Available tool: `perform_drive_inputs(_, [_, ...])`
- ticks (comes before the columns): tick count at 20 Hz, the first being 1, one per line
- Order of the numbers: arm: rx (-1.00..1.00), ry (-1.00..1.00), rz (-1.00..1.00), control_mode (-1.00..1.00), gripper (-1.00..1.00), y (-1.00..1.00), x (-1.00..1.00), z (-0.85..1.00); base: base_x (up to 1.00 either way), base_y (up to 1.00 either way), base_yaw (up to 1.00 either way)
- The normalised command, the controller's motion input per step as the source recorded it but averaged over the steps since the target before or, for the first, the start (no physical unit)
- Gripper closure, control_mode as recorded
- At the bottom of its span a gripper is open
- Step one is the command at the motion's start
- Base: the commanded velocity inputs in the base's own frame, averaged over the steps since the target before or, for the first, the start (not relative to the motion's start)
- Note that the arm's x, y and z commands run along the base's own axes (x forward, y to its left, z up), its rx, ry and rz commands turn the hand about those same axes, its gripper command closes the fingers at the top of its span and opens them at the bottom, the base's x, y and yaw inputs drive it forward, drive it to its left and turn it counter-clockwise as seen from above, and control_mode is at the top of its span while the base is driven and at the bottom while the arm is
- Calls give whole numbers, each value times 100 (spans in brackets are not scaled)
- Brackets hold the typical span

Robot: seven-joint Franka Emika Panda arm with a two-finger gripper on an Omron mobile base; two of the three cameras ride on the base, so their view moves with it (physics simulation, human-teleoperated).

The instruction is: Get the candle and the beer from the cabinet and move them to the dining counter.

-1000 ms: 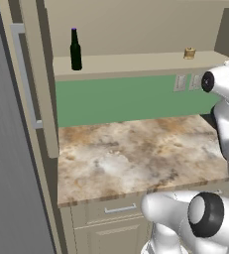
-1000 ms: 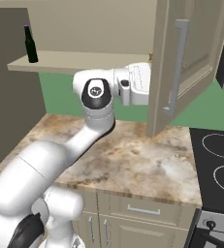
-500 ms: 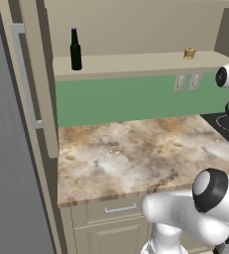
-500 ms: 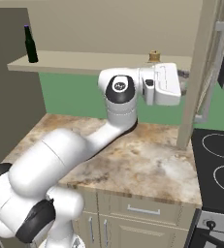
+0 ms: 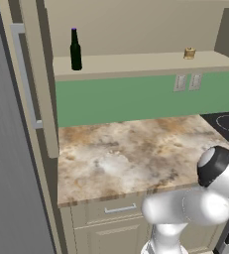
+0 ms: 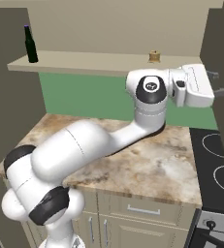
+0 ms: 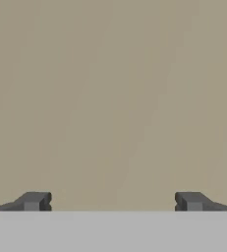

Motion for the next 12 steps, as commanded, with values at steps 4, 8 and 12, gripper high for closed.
perform_drive_inputs(4, [0,0,0,-100,-100,-43,0,0,0,0,0])
perform_drive_inputs(8, [0,0,0,-100,-100,-16,0,0,0,0,0])
perform_drive_inputs(12, [0,0,1,-100,-100,0,0,0,0,0,0])
